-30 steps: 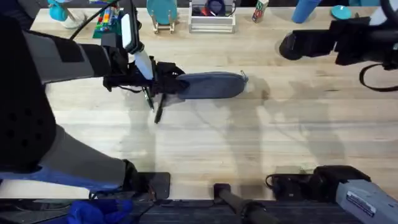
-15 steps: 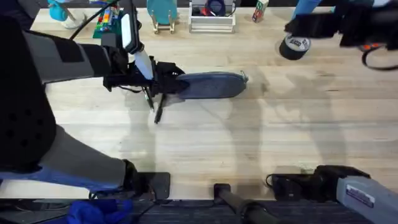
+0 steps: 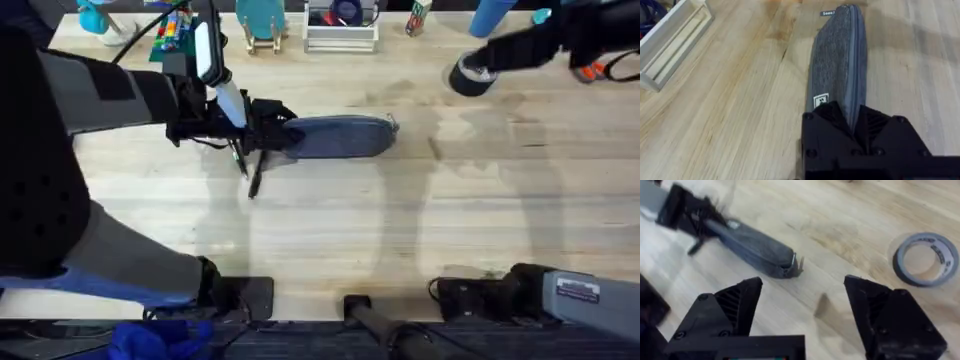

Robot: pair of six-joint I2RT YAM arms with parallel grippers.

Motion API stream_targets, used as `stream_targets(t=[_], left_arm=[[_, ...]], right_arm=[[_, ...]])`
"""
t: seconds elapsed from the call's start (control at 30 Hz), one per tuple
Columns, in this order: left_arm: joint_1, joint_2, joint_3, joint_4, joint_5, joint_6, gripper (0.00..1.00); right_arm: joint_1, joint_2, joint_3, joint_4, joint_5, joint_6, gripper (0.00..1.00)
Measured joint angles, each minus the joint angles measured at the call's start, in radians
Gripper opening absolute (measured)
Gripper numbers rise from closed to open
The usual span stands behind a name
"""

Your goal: Unzip the bag, pick up the pens from the table one at a time and place them inside, then zip the bag closed.

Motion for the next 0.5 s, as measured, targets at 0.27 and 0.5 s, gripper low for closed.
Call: stream_targets(t=[0.27, 0.5], left_arm=[[0.000, 0.000, 0.000, 0.000, 0.000, 0.000, 0.042], [0.000, 0.000, 0.000, 0.001, 0.000, 0.000, 0.042]], right_arm=[[-0.005, 0.096, 0.000, -0.018, -0.074, -0.325, 0.995], [-0.005, 0.122, 0.000, -0.017, -0.129, -0.600, 0.995]])
